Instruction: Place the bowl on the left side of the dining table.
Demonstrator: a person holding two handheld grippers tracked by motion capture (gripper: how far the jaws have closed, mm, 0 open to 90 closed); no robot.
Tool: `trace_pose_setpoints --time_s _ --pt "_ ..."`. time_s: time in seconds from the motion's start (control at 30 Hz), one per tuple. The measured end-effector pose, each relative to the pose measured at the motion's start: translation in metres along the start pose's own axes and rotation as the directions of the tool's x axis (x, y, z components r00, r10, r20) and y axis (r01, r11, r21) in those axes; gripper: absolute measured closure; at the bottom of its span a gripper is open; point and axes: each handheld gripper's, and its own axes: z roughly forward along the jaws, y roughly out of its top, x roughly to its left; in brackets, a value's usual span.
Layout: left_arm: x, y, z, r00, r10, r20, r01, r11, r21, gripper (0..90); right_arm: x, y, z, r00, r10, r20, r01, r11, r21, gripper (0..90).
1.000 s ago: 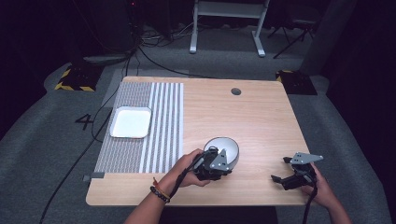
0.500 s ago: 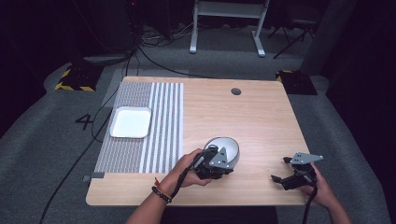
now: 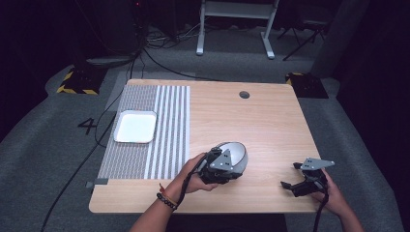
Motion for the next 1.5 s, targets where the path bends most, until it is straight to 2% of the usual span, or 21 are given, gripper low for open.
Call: trace_pose_setpoints --time_s 0.1,0.3,0.6,0.8,0.9,0.93,0.97,1.07,1.3,1.37,1.4,1.47,1.5 --pt "-0.001 0.0 0.001 0.9999 0.003 -0.014 -0.003 1.0 0.0 78.9 0.0 0.0 0.0 1.0 0.002 0.0 -0.002 1.0 0.001 0.5" --pt "-0.002 0.0 -0.003 0.9999 0.004 -0.016 -0.005 0.9996 -0.028 78.8 0.0 0.0 0.0 1.0 0.004 0.0 -0.004 1.0 0.0 0.5" --pt "-0.003 0.002 -0.018 0.9988 0.008 -0.048 -0.011 0.9979 -0.064 78.8 0.0 0.0 0.0 1.0 0.002 0.0 -0.002 1.0 0.0 0.5" --pt "0.001 -0.001 -0.027 0.997 -0.022 -0.075 0.015 0.9956 -0.093 78.9 0.0 0.0 0.0 1.0 0.005 0.0 -0.005 1.0 0.0 0.5" --pt "0.002 -0.001 -0.03 0.9967 -0.022 -0.078 0.015 0.9955 -0.094 78.8 0.0 0.0 0.0 1.0 0.002 0.0 -0.002 1.0 0.001 0.5" --pt "0.002 -0.002 -0.032 0.9966 -0.034 -0.076 0.026 0.9948 -0.098 78.9 0.0 0.0 0.0 1.0 0.002 0.0 -0.002 1.0 0.0 0.5" --pt "0.003 -0.002 -0.033 0.9964 -0.021 -0.082 0.013 0.9951 -0.098 78.9 0.0 0.0 0.0 1.0 0.004 0.0 -0.004 1.0 0.0 0.5" --pt "0.002 -0.003 -0.034 0.9963 -0.034 -0.079 0.026 0.9944 -0.102 78.9 0.0 0.0 0.0 1.0 0.003 0.0 -0.003 1.0 -0.001 0.5" --pt "0.002 -0.003 -0.039 0.9956 -0.031 -0.088 0.02 0.9932 -0.115 78.9 0.0 0.0 0.0 1.0 0.004 0.0 -0.004 1.0 0.0 0.5" --pt "0.003 -0.002 -0.041 0.9952 -0.018 -0.096 0.007 0.9932 -0.116 78.9 0.0 0.0 0.0 1.0 0.002 0.0 -0.002 1.0 0.001 0.5" --pt "0.003 -0.002 -0.043 0.9959 -0.027 -0.086 0.017 0.9935 -0.112 78.9 0.0 0.0 0.0 1.0 0.003 0.0 -0.003 1.0 -0.001 0.5" --pt "0.003 -0.003 -0.044 0.9949 -0.036 -0.094 0.025 0.9923 -0.122 78.9 0.0 0.0 0.0 1.0 0.004 0.0 -0.004 1.0 -0.001 0.5" --pt "0.004 -0.003 -0.046 0.9952 -0.026 -0.094 0.014 0.9929 -0.118 78.9 0.0 0.0 0.0 1.0 0.002 0.0 -0.002 1.0 -0.001 0.5"
